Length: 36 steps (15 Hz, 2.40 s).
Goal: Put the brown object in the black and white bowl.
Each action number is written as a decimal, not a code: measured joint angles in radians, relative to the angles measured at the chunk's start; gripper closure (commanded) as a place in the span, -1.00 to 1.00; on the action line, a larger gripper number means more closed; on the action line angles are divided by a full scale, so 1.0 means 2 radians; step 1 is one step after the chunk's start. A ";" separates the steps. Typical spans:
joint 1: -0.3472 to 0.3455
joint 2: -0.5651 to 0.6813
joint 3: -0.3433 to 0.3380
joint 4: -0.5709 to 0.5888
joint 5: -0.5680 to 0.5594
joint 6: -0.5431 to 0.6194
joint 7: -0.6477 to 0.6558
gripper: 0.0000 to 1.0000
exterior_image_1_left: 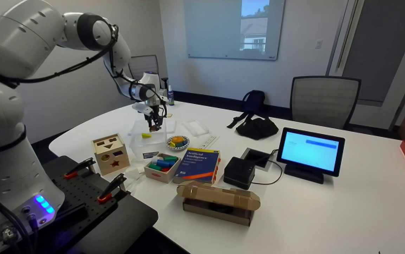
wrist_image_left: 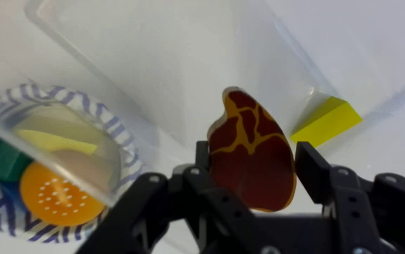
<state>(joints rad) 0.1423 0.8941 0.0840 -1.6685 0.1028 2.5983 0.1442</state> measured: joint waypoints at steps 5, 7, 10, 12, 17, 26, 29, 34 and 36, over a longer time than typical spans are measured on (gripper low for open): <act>-0.043 -0.104 -0.016 -0.060 0.016 0.003 0.001 0.24; -0.058 -0.125 -0.035 -0.069 0.017 0.006 0.001 0.24; -0.076 -0.128 -0.056 -0.070 0.017 0.014 0.002 0.24; -0.081 -0.122 -0.065 -0.069 0.017 0.014 0.002 0.24; -0.076 -0.077 -0.070 -0.060 0.014 0.015 0.020 0.24; -0.056 0.024 -0.077 0.013 0.013 0.014 0.056 0.24; -0.051 0.054 -0.079 0.042 0.013 0.014 0.064 0.24; -0.045 0.087 -0.079 0.090 0.013 0.014 0.074 0.24; -0.043 0.095 -0.079 0.103 0.013 0.014 0.078 0.24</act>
<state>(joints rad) 0.0563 1.0843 -0.0744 -1.4629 0.1295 2.6261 0.3004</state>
